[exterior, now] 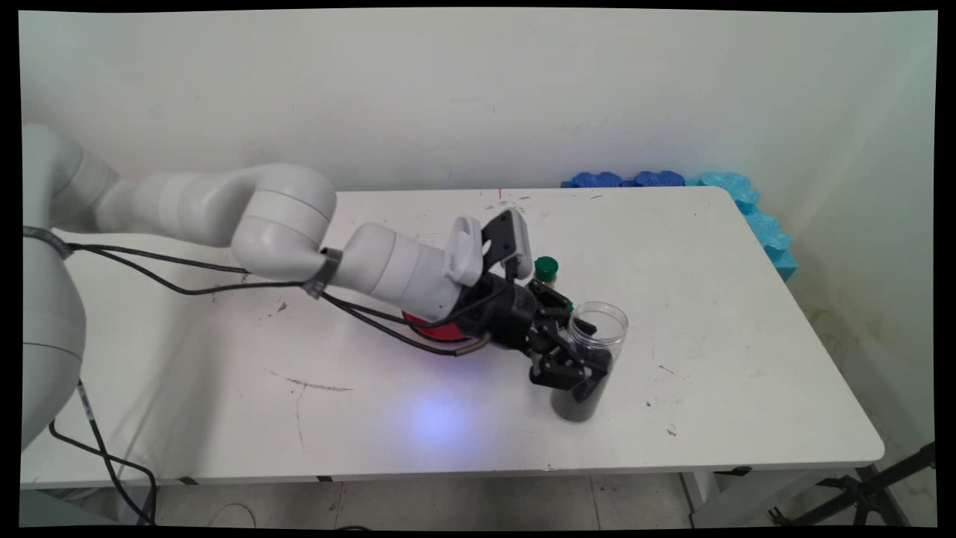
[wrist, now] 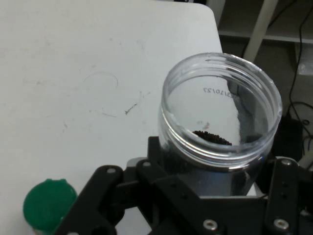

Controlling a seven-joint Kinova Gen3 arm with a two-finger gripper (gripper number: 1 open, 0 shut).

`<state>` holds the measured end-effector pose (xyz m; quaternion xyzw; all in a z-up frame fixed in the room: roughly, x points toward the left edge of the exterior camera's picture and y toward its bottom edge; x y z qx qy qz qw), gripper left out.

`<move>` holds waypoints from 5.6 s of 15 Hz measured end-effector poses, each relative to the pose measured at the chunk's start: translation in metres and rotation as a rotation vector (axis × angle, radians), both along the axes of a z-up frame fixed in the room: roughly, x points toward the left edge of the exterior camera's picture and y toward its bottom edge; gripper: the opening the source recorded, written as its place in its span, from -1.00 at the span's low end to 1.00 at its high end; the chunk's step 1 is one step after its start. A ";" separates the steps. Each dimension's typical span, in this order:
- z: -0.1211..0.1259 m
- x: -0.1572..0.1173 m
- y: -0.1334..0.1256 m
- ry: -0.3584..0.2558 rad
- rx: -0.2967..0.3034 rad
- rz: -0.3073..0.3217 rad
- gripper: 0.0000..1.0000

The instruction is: Pour the black seasoning powder in the red bowl

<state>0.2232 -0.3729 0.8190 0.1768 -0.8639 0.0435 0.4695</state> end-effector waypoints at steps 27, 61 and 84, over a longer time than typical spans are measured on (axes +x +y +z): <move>0.135 0.105 0.008 -0.007 0.189 0.120 -1.00; 0.078 0.160 -0.001 0.211 1.070 0.838 -1.00; 0.050 0.160 -0.027 0.373 1.439 1.045 -1.00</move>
